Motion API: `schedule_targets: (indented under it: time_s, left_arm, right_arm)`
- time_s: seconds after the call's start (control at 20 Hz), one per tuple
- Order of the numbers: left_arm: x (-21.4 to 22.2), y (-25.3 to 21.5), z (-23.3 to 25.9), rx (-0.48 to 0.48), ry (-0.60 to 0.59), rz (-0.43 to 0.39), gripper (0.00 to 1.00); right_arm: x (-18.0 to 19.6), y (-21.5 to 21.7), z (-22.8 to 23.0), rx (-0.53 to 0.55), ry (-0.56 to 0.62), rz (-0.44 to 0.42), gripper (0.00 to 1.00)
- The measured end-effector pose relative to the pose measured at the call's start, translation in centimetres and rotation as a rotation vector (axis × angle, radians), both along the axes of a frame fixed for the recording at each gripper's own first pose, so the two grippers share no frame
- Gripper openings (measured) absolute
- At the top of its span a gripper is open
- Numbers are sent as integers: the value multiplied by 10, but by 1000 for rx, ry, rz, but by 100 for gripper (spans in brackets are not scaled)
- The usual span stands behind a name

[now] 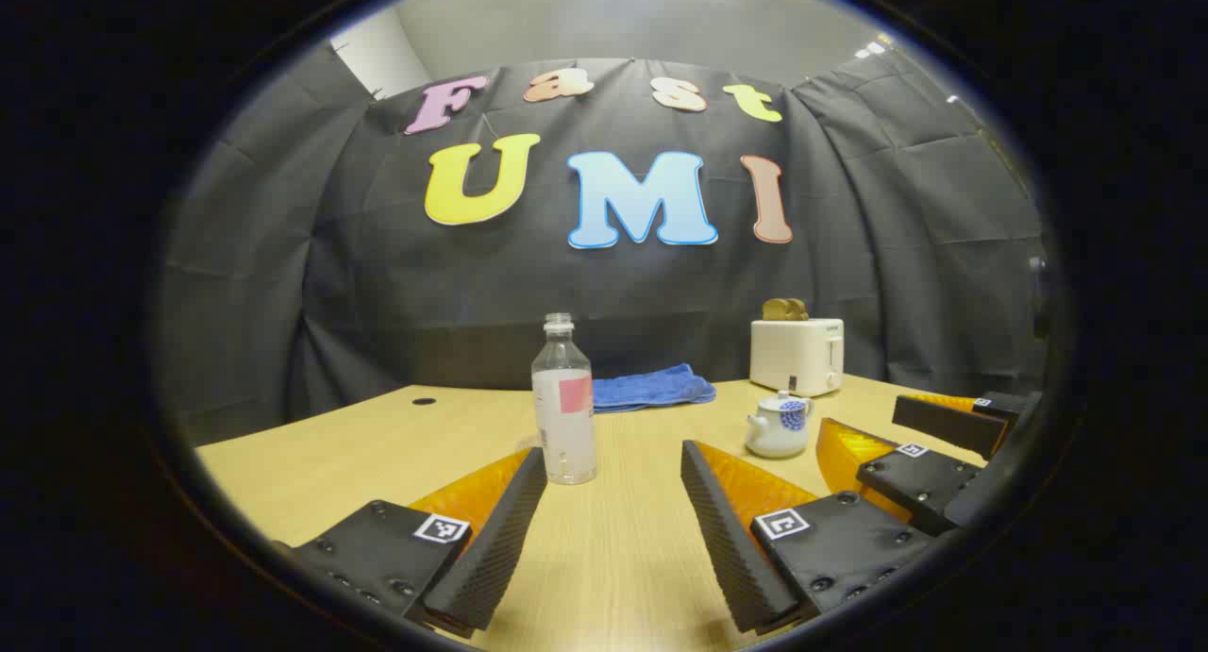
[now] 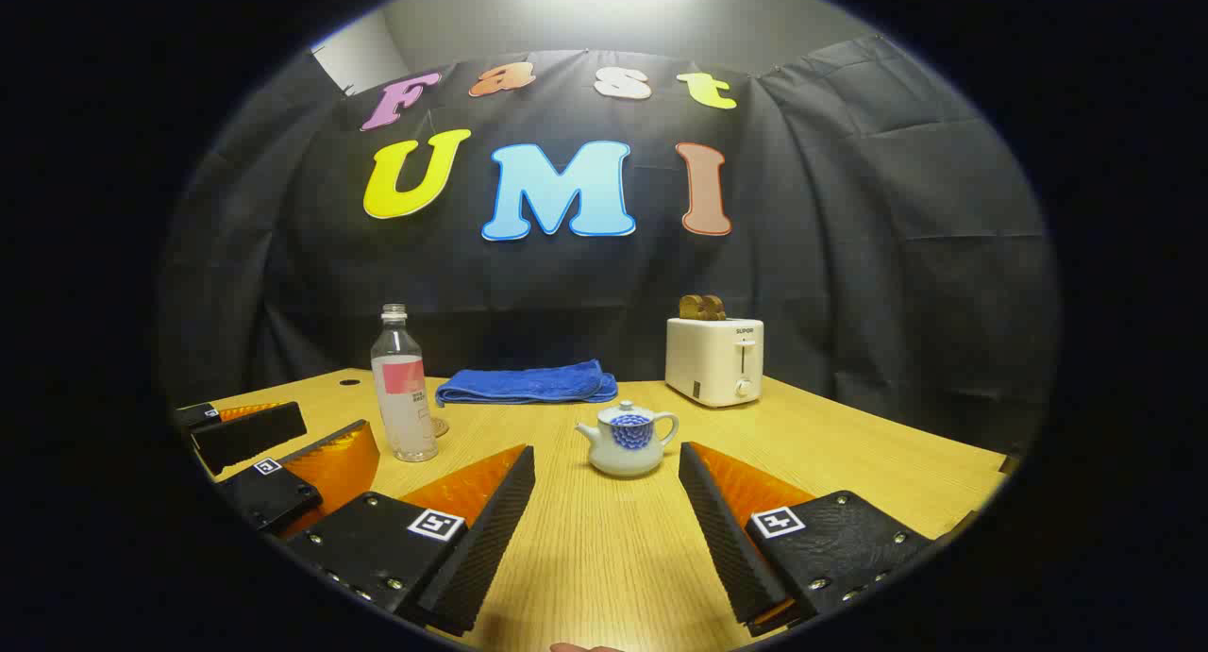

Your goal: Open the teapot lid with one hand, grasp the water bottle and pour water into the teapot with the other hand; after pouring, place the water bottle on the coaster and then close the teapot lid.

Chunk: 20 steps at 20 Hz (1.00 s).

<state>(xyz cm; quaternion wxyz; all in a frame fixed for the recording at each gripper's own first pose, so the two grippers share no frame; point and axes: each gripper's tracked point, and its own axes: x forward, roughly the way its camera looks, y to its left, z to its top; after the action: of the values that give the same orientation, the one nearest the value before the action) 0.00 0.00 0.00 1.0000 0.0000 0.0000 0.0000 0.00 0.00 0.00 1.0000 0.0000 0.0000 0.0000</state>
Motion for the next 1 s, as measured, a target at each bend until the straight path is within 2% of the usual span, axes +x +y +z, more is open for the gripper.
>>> schedule_targets:
  time_s: [0.1, 0.15, 0.25, 0.4, 0.8, 1.0]
  left_arm:
    - [1, 1, 3, -1, -9, 12, 100]
    - [0, 1, 1, 0, -6, 14, 100]
    - [2, -1, 2, 0, -11, 2, 100]
    - [2, 4, 2, -1, -10, 35, 100]
    - [5, 9, 2, -3, -6, 97, 100]
    - [4, 6, 2, -5, -6, 79, 100]
  right_arm:
    - [-1, 12, 0, -3, 1, 91, 95]
    - [-1, 12, 0, -6, -1, 105, 95]
    - [-1, 9, 1, -5, 2, 74, 95]
    - [-1, 6, 0, -1, 3, 53, 95]
    - [-1, 7, 0, -5, 3, 64, 95]
    - [0, 6, 0, -6, 3, 58, 95]
